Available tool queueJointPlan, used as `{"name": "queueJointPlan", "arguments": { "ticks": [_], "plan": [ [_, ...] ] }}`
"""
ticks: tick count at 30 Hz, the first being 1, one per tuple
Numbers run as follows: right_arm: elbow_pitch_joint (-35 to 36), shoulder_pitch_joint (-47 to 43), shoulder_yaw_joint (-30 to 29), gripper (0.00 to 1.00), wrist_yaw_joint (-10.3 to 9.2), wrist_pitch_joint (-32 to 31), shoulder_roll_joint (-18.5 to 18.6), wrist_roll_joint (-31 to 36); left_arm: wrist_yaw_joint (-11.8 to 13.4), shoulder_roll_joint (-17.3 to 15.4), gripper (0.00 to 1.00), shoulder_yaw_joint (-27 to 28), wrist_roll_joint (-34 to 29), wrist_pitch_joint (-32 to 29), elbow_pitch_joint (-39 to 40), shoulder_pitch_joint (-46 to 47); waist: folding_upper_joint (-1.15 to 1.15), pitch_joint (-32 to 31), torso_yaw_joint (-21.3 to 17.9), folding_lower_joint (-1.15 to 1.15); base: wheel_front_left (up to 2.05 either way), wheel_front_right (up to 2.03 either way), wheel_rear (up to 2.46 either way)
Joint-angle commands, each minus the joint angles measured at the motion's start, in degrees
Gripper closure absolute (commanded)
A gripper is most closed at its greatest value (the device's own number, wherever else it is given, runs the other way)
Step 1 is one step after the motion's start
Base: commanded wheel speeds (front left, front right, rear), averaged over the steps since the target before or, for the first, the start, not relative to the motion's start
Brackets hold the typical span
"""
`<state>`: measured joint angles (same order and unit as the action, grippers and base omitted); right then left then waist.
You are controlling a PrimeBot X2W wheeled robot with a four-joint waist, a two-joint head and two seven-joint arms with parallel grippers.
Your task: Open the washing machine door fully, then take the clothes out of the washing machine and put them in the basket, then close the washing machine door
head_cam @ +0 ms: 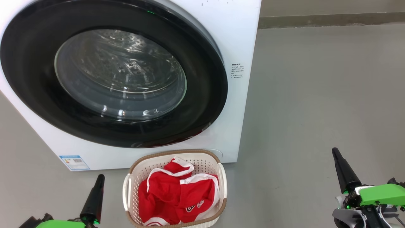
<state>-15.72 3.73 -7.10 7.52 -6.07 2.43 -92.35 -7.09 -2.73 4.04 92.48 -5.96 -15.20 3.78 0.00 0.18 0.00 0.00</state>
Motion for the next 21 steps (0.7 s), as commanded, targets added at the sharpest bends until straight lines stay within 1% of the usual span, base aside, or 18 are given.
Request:
{"name": "queueJointPlan", "arguments": {
  "ticks": [1, 21],
  "plan": [
    [1.71, 2.43, 0.81, 1.0, -0.03, -0.23, 0.64, 0.0, -0.4, -0.42, 1.0, 2.15, -0.04, -0.26, 1.16, 2.38, 0.0, 0.0, 0.0, 0.0, 0.0, 0.0, 0.0],
    [1.7, 2.44, 0.73, 1.0, -0.03, -0.29, 0.59, 0.06, -0.4, -0.35, 1.0, 2.25, -0.12, -0.34, 1.16, 2.39, 0.0, 0.0, 0.0, 0.0, 0.0, 0.0, 0.0]
  ]
}}
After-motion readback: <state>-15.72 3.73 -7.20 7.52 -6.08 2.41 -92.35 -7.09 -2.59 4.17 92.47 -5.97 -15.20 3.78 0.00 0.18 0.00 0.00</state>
